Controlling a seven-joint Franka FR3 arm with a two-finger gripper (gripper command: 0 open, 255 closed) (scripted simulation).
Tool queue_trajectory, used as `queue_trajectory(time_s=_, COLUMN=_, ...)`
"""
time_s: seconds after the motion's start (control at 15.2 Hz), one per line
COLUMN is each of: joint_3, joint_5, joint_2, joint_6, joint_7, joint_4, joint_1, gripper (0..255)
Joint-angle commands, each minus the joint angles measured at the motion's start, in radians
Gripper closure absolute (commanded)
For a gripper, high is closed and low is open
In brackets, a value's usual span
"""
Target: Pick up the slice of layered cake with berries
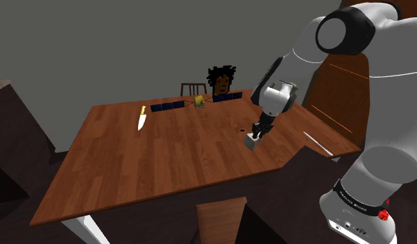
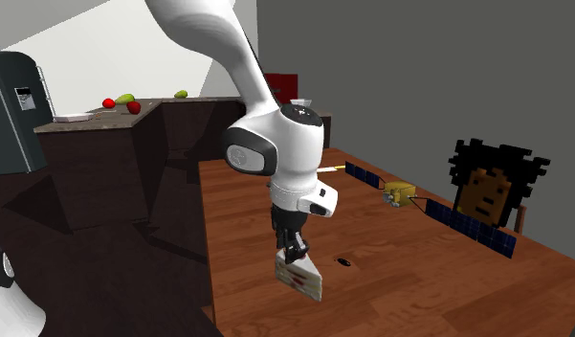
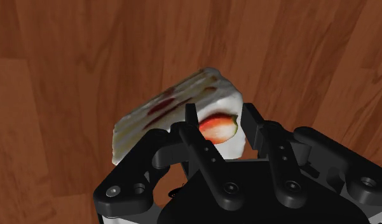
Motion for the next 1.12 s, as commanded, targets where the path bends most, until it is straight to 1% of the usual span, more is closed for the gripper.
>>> queue_trajectory(time_s=0.0, joint_3=0.000, joint_5=0.000, joint_2=0.001, joint_6=0.000, joint_7=0.000, joint_4=0.000, joint_1=0.000, gripper=255)
queue_trajectory(time_s=0.07, joint_3=0.000, joint_5=-0.001, joint_2=0.002, joint_6=-0.001, joint_7=0.000, joint_4=0.001, joint_1=0.000, gripper=255)
queue_trajectory(time_s=0.26, joint_3=-0.026, joint_5=-0.041, joint_2=-0.042, joint_6=-0.022, joint_7=0.037, joint_4=-0.017, joint_1=0.019, gripper=255)
queue_trajectory(time_s=1.06, joint_3=-0.121, joint_5=-0.224, joint_2=-0.213, joint_6=-0.113, joint_7=0.198, joint_4=-0.068, joint_1=0.084, gripper=255)
